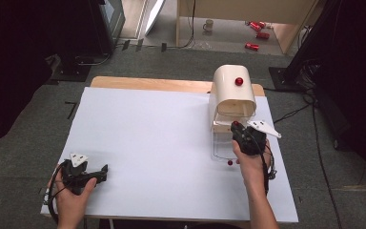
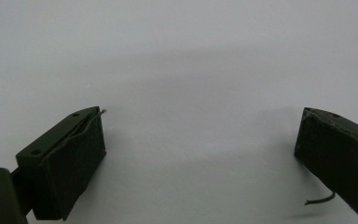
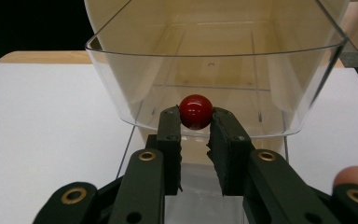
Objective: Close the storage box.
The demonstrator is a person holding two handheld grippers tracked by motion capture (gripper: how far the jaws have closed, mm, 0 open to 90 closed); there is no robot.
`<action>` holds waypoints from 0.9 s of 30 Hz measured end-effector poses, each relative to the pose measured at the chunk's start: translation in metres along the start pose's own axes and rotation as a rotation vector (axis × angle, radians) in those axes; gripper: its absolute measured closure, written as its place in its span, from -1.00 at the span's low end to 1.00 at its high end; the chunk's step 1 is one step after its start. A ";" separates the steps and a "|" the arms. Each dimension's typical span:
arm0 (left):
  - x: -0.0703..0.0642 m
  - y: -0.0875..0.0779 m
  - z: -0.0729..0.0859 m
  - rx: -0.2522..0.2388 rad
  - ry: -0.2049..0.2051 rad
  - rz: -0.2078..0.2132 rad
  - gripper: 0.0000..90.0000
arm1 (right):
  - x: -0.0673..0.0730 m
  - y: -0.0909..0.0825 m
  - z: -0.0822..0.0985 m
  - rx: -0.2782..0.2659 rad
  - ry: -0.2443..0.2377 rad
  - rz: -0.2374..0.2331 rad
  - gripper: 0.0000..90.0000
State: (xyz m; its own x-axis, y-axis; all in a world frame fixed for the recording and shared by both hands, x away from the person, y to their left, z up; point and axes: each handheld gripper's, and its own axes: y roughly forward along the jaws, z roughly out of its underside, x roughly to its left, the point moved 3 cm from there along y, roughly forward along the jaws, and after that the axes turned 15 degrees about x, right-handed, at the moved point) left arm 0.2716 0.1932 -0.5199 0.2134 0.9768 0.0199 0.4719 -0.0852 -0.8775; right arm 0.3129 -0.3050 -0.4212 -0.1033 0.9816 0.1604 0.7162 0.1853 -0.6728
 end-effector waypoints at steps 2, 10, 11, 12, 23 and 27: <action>0.000 0.000 0.000 0.000 0.000 0.000 -0.96 | 0.000 0.001 -0.001 0.000 0.002 0.000 0.68; 0.000 0.000 0.000 0.000 0.000 0.000 -0.97 | 0.000 0.005 -0.005 -0.001 -0.003 0.012 0.68; 0.000 0.000 0.000 0.000 0.000 0.000 -0.97 | 0.000 0.007 -0.006 -0.002 -0.001 0.015 0.68; 0.000 0.000 0.000 0.000 0.000 0.000 -0.97 | 0.000 0.007 -0.007 -0.002 -0.003 0.016 0.68; 0.000 0.000 0.000 0.000 0.000 0.000 -0.97 | -0.001 0.012 -0.011 -0.003 0.000 0.016 0.68; 0.000 0.000 0.000 0.000 0.000 0.000 -0.97 | -0.001 0.011 -0.009 0.002 0.000 0.015 0.61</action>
State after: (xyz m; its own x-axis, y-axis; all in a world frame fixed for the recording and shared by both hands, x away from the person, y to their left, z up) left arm 0.2716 0.1932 -0.5199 0.2133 0.9768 0.0197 0.4720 -0.0854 -0.8775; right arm 0.3274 -0.3041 -0.4220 -0.0925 0.9842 0.1509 0.7161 0.1711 -0.6767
